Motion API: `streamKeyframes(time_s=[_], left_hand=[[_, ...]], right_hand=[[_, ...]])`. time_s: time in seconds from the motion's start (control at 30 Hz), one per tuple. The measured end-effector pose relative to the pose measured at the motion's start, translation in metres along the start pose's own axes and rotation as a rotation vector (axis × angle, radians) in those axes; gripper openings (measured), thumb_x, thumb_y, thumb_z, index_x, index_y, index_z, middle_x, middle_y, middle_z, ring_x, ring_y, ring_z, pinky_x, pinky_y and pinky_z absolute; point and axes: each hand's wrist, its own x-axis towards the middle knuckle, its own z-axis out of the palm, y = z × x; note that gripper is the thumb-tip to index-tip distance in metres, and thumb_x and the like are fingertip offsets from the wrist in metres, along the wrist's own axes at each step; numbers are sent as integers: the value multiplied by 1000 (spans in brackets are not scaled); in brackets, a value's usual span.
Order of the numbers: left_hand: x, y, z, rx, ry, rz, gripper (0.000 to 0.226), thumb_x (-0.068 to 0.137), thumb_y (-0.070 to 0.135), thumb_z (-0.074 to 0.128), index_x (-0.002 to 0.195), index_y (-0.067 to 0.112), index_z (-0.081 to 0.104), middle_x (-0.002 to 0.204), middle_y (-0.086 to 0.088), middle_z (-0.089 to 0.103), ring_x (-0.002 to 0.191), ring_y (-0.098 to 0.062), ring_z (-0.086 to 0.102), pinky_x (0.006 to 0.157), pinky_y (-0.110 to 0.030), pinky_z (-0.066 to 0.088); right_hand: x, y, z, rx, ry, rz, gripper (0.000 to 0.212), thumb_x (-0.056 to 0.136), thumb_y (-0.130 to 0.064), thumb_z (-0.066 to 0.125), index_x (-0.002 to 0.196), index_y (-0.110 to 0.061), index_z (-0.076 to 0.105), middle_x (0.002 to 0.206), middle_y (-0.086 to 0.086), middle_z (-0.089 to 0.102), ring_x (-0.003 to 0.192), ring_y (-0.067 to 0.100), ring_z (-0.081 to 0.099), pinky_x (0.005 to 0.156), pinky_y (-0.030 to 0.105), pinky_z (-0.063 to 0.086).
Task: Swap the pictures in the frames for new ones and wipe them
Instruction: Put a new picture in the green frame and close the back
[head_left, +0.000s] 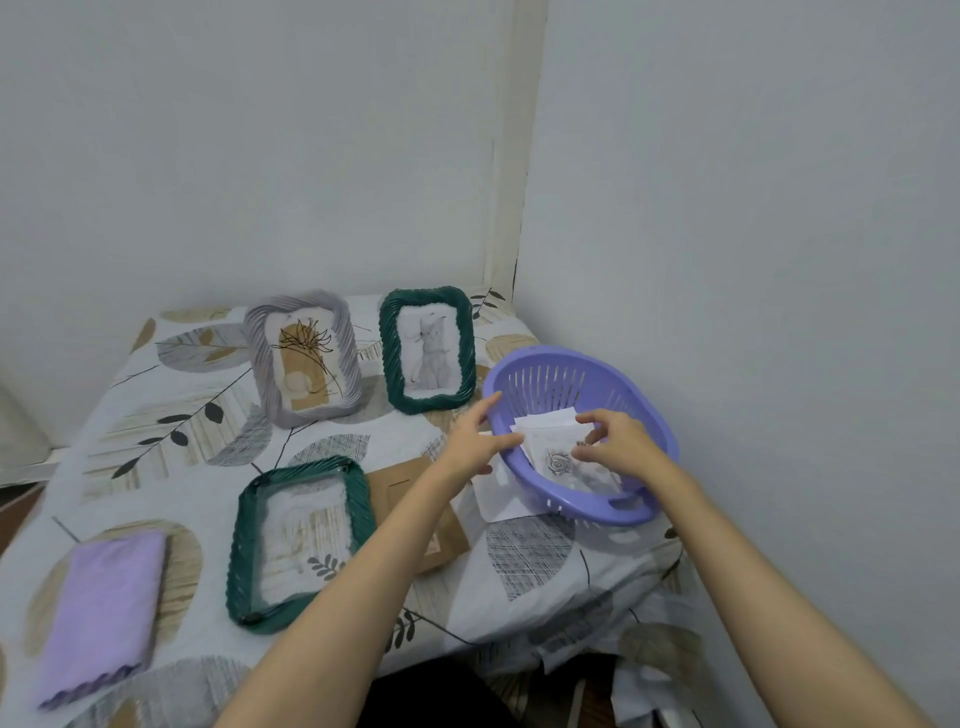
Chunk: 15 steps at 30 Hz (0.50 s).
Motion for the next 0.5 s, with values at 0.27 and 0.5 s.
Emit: streamKeyframes(time_s=[0.27,0.5], left_hand=[[-2,-8,2,-198,1,-22,69,77,-4,69,136,21,44,97,0,65,75,-13,64,67,-33,59],[-10,-10,1,-190,-13,35,71,77,-6,68,138,19,42,101,2,62,77,-9,64,59,-26,58]], right_hand=[[25,7,16,-204,-82,166,94,65,-24,83,140,-11,27,137,16,38,124,32,43,98,37,41],[28,7,20,-195,-47,228,119,58,-18,88,146,-18,8,139,19,25,129,40,34,104,48,37]])
